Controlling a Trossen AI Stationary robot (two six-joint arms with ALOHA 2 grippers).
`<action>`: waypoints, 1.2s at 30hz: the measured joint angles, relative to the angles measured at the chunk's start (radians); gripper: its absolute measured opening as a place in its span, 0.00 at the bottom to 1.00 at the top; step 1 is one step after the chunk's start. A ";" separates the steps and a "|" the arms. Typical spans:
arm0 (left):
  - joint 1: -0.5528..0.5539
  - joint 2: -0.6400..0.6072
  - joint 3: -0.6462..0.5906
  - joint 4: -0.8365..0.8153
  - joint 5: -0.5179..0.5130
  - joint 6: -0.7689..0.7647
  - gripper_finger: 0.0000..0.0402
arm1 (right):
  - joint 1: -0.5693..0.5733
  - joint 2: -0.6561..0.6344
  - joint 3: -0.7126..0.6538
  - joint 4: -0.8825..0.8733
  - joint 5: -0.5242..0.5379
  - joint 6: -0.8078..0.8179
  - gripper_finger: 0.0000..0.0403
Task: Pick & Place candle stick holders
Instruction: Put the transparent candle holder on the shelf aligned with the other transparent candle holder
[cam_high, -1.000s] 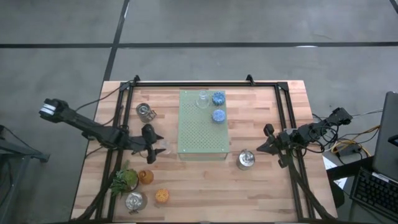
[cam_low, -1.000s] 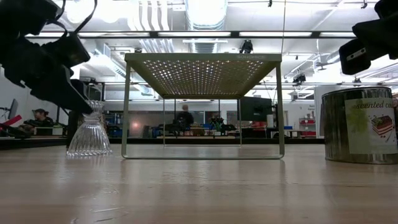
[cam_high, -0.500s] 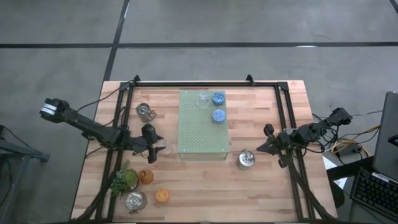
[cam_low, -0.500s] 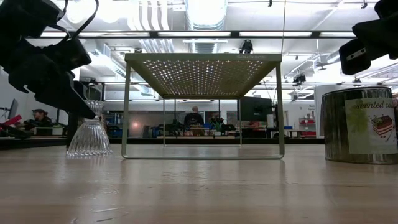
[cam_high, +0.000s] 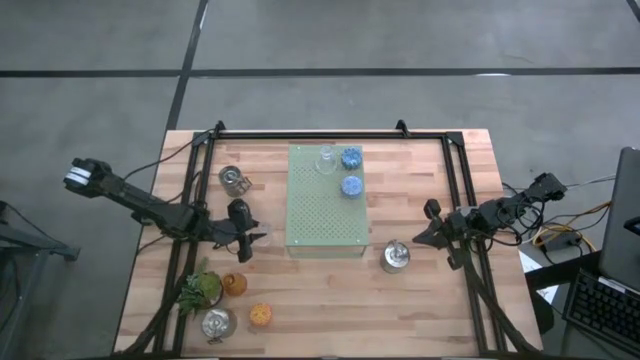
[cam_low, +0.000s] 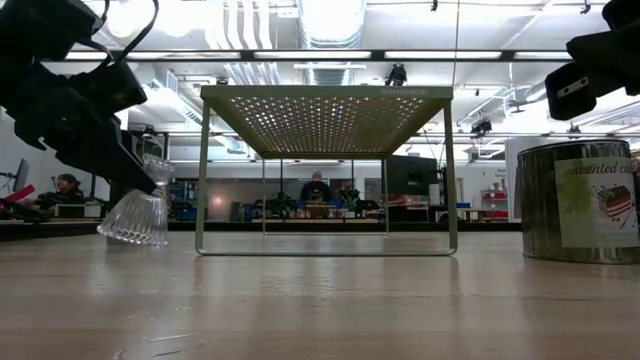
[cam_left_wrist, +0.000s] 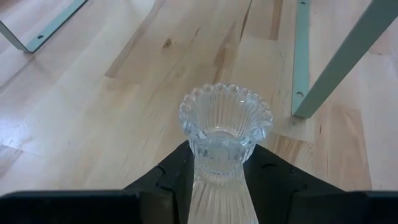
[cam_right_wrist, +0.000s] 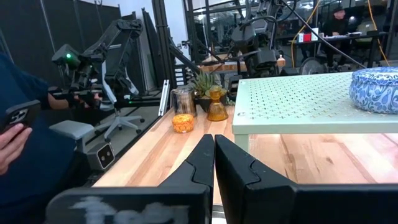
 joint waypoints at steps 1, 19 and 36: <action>0.000 0.000 0.000 0.000 0.000 0.000 0.33 | 0.000 0.000 0.000 0.000 0.000 0.000 0.02; 0.000 0.004 -0.043 0.019 -0.007 -0.083 0.35 | 0.000 0.000 0.000 0.000 0.000 0.000 0.02; 0.000 0.012 -0.144 0.262 -0.044 -0.099 0.59 | 0.000 0.000 0.000 0.000 0.000 0.000 0.02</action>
